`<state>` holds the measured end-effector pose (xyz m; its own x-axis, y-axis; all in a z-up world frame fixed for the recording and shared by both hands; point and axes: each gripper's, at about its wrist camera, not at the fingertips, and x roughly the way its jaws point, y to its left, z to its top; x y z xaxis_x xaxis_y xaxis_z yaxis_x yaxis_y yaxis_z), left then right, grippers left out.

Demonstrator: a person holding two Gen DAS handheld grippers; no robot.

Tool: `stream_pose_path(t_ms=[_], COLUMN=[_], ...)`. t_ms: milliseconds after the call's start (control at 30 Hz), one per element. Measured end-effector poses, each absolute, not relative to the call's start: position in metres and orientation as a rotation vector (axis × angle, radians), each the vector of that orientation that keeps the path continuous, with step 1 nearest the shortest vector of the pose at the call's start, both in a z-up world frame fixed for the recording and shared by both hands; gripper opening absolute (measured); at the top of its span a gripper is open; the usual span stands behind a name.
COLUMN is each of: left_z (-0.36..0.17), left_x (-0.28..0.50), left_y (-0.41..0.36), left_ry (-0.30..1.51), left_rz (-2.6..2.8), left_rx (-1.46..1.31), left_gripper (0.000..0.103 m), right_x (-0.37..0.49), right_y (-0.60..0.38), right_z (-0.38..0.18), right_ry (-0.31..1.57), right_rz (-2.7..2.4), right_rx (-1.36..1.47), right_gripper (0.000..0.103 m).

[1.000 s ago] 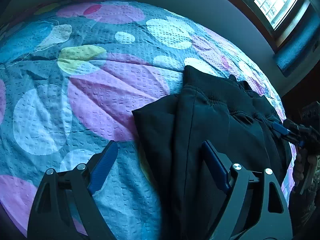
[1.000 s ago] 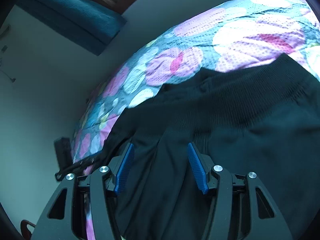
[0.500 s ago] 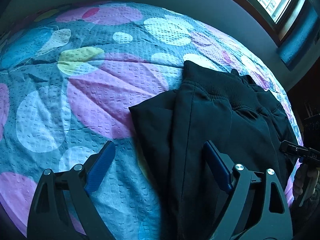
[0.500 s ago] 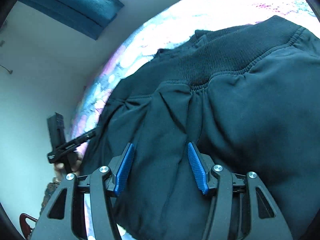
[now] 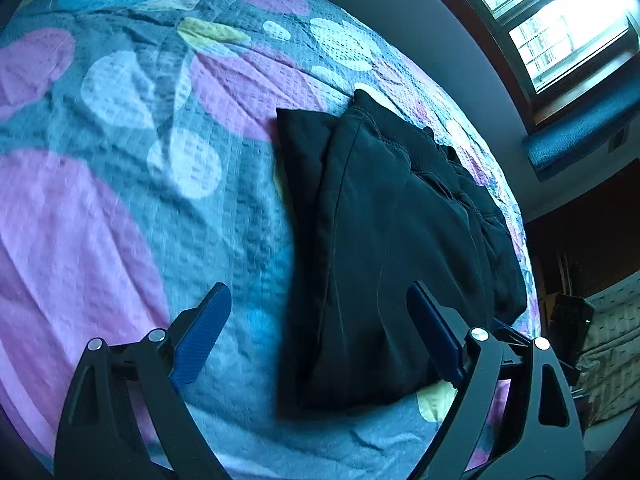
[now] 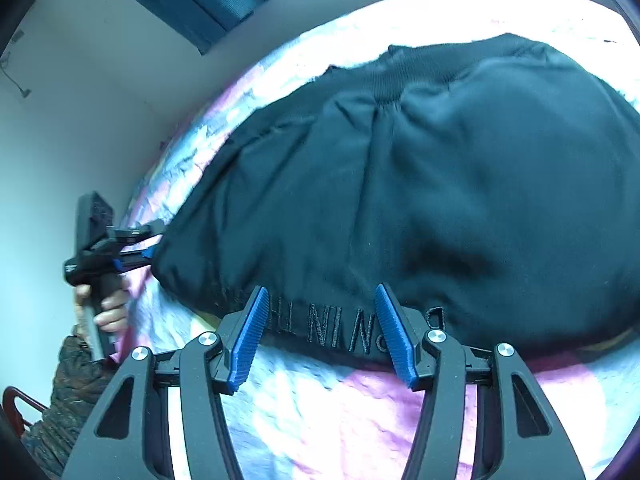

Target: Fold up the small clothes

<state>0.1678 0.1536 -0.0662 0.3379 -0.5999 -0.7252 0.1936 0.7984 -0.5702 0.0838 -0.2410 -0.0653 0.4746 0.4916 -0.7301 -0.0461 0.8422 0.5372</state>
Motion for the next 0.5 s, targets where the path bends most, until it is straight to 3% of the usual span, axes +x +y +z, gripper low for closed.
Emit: stream_pose_path(t_ms=[267, 500], left_z=[-0.075, -0.079], left_x=[0.125, 0.126], left_y=[0.174, 0.146], left_ry=[1.154, 1.127], left_rz=[-0.622, -0.616], left_rx=[-0.705, -0.697], left_gripper=[0.089, 0.089], right_x=[0.084, 0.081], right_y=[-0.254, -0.251], right_z=[-0.078, -0.078], right_ry=[0.996, 0.974], right_rz=[0.397, 0.4], right_rx=[0.613, 0.61], right_gripper=[0.056, 0.056])
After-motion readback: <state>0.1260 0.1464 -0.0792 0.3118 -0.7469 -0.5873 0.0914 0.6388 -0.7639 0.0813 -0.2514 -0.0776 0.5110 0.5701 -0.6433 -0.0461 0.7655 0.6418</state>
